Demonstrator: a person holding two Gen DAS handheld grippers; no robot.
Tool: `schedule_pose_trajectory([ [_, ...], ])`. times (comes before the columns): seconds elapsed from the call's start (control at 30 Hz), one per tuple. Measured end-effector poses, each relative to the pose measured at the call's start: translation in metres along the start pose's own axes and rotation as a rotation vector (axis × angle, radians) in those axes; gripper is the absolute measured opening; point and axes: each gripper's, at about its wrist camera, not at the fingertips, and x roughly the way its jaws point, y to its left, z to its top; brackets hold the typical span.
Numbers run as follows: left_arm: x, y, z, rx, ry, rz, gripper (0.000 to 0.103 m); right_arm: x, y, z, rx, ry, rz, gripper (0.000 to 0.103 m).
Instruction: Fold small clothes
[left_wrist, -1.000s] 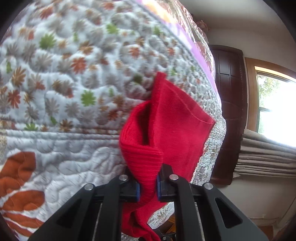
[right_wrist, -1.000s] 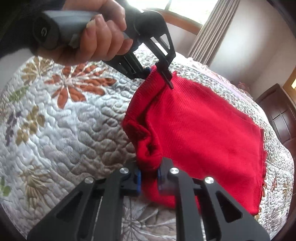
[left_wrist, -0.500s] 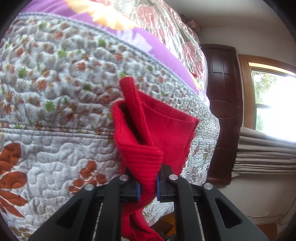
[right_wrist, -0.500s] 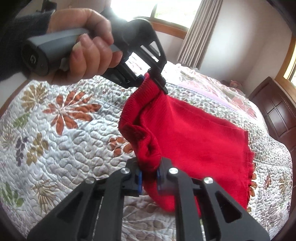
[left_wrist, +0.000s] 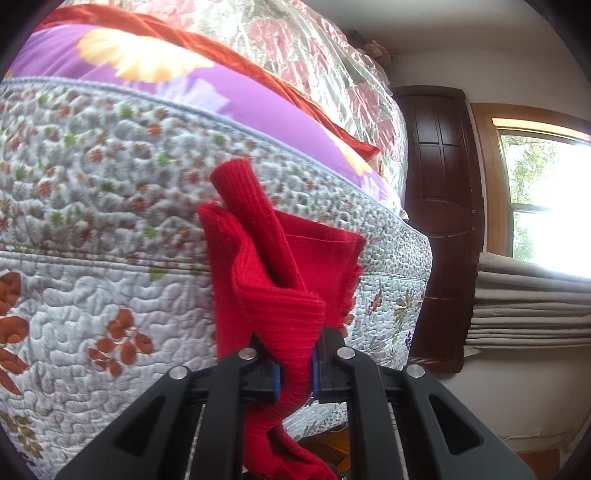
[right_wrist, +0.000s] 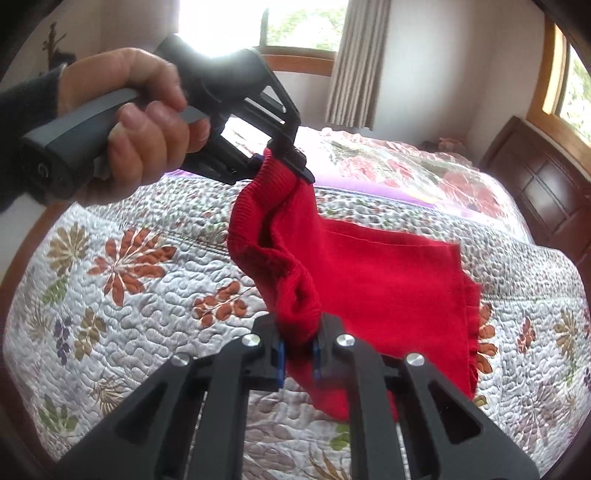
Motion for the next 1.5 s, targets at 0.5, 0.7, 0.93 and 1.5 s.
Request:
schedule_pose_trajectory([
  [0.5,0.038,-0.068,0.0,0.041,0.007,0.089,0.01,-0.017,-0.075,-0.006,0.125,-0.006,0.014,0.008],
  [0.7,0.065,-0.093,0.0,0.072,0.018,0.14,0.01,-0.018,-0.108,-0.018,0.19,0.001,0.023,0.008],
  [0.93,0.115,-0.115,-0.001,0.104,0.055,0.198,0.01,-0.011,-0.146,-0.04,0.272,0.026,0.041,0.008],
  [1.5,0.218,-0.142,-0.017,0.144,0.071,0.361,0.01,0.018,-0.224,-0.106,0.456,0.12,0.102,0.008],
])
